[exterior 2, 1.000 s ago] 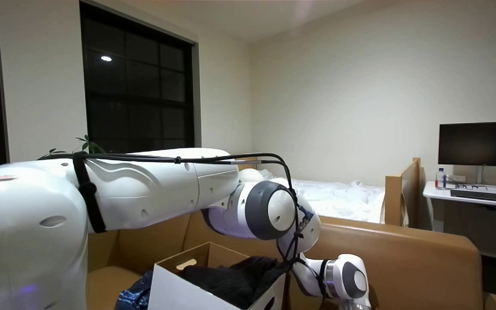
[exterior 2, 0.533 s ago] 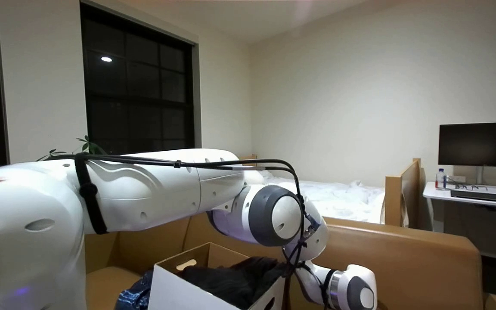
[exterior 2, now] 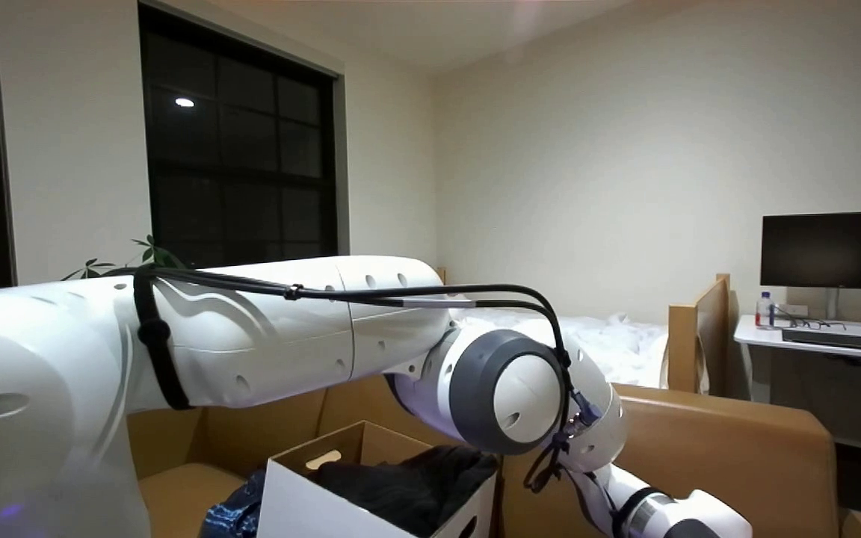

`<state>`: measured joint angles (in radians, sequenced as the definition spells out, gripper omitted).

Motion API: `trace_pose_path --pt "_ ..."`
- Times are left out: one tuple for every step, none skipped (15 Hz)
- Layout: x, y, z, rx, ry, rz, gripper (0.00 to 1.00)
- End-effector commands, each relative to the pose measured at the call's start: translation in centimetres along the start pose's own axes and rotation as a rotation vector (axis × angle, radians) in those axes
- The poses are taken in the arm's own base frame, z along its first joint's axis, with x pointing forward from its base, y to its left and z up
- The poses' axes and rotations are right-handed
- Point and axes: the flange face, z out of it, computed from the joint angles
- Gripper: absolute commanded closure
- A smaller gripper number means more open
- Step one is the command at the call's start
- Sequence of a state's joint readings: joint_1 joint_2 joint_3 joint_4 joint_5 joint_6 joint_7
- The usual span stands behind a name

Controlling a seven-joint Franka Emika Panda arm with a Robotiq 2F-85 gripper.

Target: Pick up the packet and the card box and put them in the storage box

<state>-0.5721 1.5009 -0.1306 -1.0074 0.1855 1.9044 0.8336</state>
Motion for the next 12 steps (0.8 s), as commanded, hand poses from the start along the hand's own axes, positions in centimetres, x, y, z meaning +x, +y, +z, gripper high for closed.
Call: trace_pose_path --pt "0.9 0.6 -0.6 0.098 -0.125 0.115 0.00" --pt "1.2 0.6 -0.9 0.134 -0.152 0.137 0.00" --pt "1.5 0.4 -1.4 0.180 -0.167 0.159 0.00" --pt "1.8 0.2 -1.9 0.227 -0.171 0.184 0.00" --pt "2.2 0.0 -2.4 0.268 -0.167 0.217 0.00" --pt "2.9 0.0 -3.0 0.307 -0.146 0.257 0.00" --pt "3.5 0.1 -3.5 0.338 -0.128 0.301 0.00" --pt "4.3 0.4 -3.7 0.359 -0.101 0.351 0.00" --pt "4.9 0.6 -3.8 0.377 -0.079 0.399 0.00" --pt "5.3 0.8 -3.9 0.389 -0.054 0.448 0.00" --pt "5.7 0.9 -4.0 0.402 -0.033 0.498 0.00" --pt "5.9 1.0 -4.0 0.409 -0.017 0.549 0.00"
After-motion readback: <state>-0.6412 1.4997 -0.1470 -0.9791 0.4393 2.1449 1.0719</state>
